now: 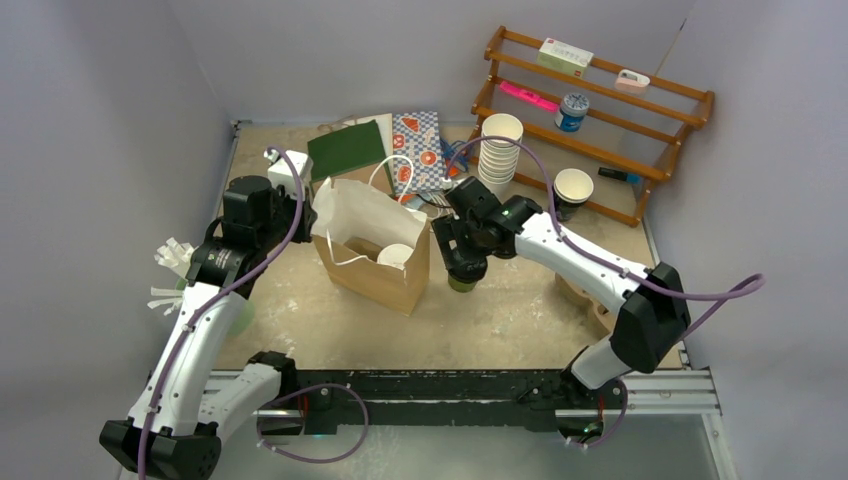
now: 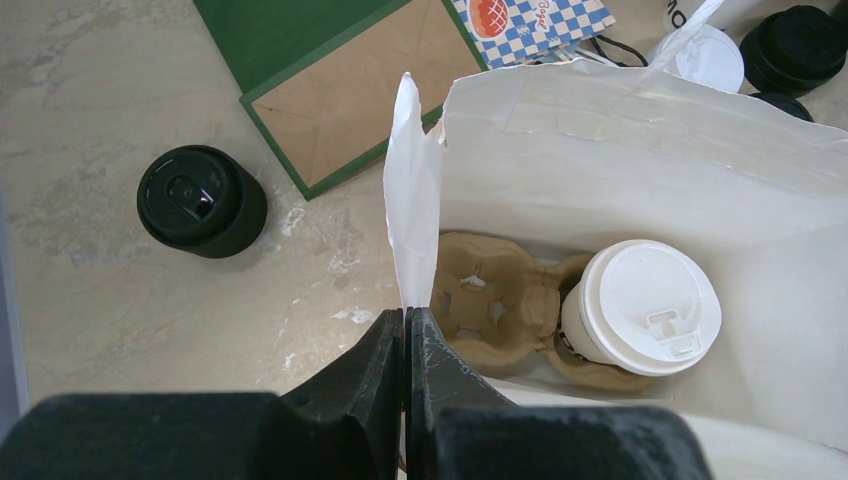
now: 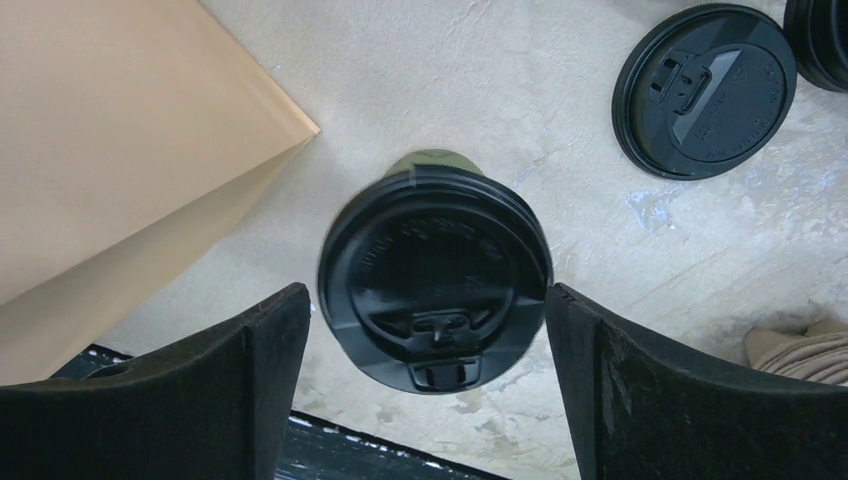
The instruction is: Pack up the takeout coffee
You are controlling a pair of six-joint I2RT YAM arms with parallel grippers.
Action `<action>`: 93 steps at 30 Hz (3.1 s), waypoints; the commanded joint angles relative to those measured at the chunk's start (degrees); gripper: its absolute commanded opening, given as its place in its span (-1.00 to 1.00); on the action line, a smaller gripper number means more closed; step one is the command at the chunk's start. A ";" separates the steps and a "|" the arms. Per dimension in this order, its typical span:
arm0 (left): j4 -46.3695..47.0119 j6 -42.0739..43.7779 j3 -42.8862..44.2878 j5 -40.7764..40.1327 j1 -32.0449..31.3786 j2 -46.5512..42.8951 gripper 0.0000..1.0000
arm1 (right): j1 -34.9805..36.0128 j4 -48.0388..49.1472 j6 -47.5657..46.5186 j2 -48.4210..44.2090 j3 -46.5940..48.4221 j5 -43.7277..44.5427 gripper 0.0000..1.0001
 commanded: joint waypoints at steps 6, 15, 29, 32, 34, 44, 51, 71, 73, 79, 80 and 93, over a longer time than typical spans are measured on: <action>-0.57 0.48 -0.74 1.12 -0.10 -0.59 -0.89 | 0.30 -1.55 0.07 -2.12 3.31 2.67 0.76; -0.63 0.48 -0.82 1.29 -0.10 -0.71 -0.89 | 0.49 -1.49 0.88 -0.03 2.09 1.23 0.83; -0.65 0.64 -0.65 1.30 -0.10 -0.49 -0.89 | 0.67 -1.27 1.95 2.16 -0.29 1.47 0.72; -0.60 0.80 -0.57 1.25 -0.10 -0.38 -0.89 | 0.66 -1.19 2.17 2.26 -0.48 1.32 0.65; -0.65 0.95 -0.50 1.29 -0.10 -0.36 -0.89 | 0.65 -1.50 2.19 2.34 -0.24 1.39 0.57; -0.39 1.00 -0.65 1.44 -0.10 -0.28 -0.89 | 0.90 -4.09 2.13 1.75 2.77 2.94 0.24; -1.04 0.99 -0.28 1.64 -0.10 -0.70 -0.88 | 0.87 -12.08 0.94 -0.51 15.86 6.43 0.26; -3.15 3.11 8.09 0.98 -0.10 4.19 -0.08 | 0.90 -20.42 -10.39 -4.77 57.46 -4.81 0.28; -3.03 2.97 8.60 1.78 -0.10 4.73 -0.04 | 0.90 -15.72 -10.01 -6.55 53.84 -9.11 0.28; -5.17 3.11 11.51 2.71 -0.10 8.70 0.01 | 1.29 -5.52 -7.67 -7.63 44.97 -17.13 0.16; -5.43 4.59 11.90 2.71 -0.10 9.31 0.01 | 1.83 -4.02 -7.38 -7.71 43.64 -17.33 0.16; -3.90 4.96 11.94 2.06 -0.10 12.35 -0.15 | 18.21 4.96 -9.32 -1.75 37.13 -2.70 0.10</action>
